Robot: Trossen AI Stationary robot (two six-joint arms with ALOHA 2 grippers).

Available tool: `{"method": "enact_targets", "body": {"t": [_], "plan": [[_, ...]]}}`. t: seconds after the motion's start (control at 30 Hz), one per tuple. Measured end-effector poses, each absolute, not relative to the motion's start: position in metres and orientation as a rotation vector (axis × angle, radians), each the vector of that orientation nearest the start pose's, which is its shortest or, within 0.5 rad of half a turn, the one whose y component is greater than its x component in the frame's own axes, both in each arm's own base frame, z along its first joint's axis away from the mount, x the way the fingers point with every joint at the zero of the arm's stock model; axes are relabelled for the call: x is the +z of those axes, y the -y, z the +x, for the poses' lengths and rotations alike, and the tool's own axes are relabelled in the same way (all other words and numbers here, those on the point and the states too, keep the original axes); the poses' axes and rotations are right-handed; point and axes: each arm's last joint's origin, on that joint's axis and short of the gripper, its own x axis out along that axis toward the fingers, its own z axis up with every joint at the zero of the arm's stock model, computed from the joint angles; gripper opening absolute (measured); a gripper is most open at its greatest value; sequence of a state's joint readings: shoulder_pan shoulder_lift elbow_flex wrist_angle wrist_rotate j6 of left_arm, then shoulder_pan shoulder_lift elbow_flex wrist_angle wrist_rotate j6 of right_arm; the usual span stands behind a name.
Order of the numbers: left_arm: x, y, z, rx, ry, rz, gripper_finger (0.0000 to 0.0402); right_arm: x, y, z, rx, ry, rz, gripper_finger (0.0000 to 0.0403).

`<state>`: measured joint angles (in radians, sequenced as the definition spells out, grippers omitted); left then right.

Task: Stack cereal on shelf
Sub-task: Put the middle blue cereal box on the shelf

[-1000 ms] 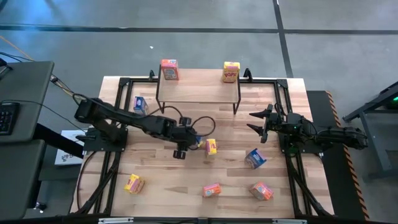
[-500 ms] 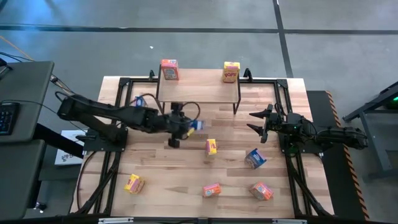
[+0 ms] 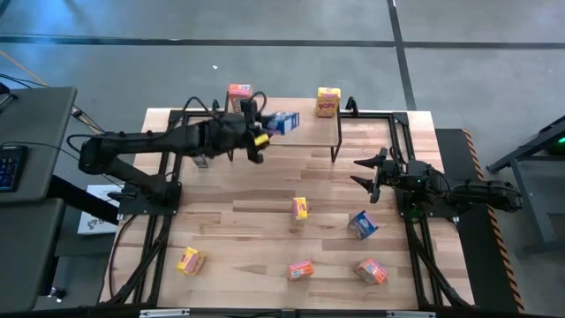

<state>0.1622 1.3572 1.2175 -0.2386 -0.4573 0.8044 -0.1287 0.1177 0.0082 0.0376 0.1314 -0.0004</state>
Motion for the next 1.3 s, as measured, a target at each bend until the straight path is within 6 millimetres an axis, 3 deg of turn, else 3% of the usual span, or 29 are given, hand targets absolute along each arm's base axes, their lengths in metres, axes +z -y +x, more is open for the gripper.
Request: {"method": "enact_targets", "body": {"t": [0.17, 0.33, 0.53, 0.7, 0.93, 1.3], "plan": [[0.357, -0.092, 0.292, 0.445, -0.556, 0.808, 0.0184, 0.160, 0.017, 0.103, -0.260, -0.072, -0.001, 0.0252], [0.377, -0.118, 0.287, 0.446, -0.523, 0.761, 0.0184, 0.160, 0.017, 0.103, -0.260, -0.072, 0.000, 0.0252], [0.401, -0.144, 0.287, 0.441, -0.573, 0.644, 0.0184, 0.160, 0.017, 0.103, -0.260, -0.073, -0.001, 0.0252], [0.407, -0.163, 0.292, 0.422, -0.633, 0.552, 0.0184, 0.160, 0.017, 0.103, -0.260, -0.073, -0.001, 0.0252], [0.395, -0.185, 0.307, 0.379, -0.751, 0.442, 0.0184, 0.160, 0.017, 0.103, -0.260, -0.073, 0.000, 0.0252], [0.373, -0.199, 0.330, 0.300, -0.922, 0.392, 0.0184, 0.160, 0.017, 0.103, -0.260, -0.073, -0.001, 0.0252]]}}
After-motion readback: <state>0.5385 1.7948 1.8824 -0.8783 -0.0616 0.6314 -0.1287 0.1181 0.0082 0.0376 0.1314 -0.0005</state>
